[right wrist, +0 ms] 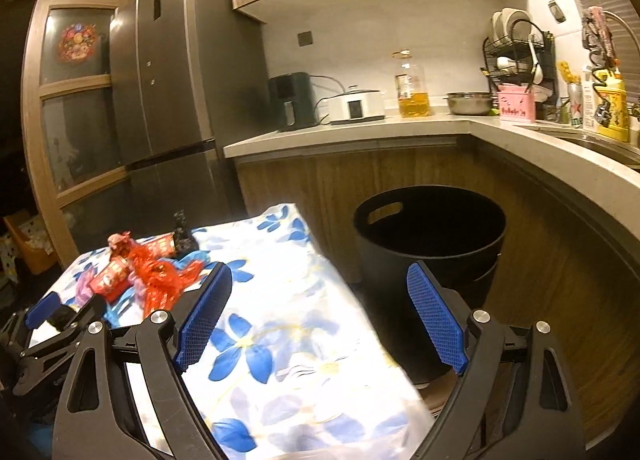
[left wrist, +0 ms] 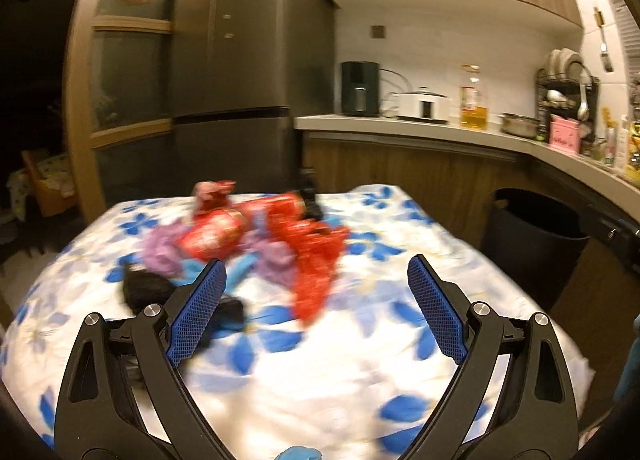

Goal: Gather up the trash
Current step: 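Move both tools back over the trash pile on the sheet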

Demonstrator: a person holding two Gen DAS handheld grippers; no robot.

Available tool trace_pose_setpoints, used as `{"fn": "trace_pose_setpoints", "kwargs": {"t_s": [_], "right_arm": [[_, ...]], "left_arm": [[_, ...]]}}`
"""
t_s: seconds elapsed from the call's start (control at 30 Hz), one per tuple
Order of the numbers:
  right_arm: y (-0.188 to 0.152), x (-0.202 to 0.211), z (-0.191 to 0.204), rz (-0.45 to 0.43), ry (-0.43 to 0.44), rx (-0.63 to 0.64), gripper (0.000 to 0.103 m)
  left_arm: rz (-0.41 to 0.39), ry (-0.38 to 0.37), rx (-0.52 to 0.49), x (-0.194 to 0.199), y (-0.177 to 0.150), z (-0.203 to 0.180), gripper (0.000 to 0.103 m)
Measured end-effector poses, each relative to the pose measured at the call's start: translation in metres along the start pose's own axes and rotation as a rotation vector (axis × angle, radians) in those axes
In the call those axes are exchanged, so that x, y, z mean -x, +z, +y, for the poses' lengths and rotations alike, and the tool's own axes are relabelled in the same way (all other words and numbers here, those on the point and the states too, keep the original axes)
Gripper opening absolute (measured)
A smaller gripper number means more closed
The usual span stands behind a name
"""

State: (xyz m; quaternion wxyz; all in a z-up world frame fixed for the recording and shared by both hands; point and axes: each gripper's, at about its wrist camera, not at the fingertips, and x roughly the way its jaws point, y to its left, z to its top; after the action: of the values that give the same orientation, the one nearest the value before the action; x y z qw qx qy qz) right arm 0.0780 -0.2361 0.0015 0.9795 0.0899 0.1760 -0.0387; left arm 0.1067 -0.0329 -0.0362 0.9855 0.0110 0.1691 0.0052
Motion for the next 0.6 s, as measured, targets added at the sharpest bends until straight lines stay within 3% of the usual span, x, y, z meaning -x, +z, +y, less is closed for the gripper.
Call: {"fn": "trace_pose_setpoints", "kwargs": {"t_s": [0.27,0.6], "right_arm": [[-0.013,-0.006,0.033,0.021,0.058,0.025,0.087],[-0.027,-0.015,0.072,0.037,0.107,0.066,0.087]], "left_arm": [[-0.024,0.129,0.041,0.009,-0.018,0.066,0.09],[0.044,0.132,0.092,-0.011,-0.031,0.108,0.09]]}}
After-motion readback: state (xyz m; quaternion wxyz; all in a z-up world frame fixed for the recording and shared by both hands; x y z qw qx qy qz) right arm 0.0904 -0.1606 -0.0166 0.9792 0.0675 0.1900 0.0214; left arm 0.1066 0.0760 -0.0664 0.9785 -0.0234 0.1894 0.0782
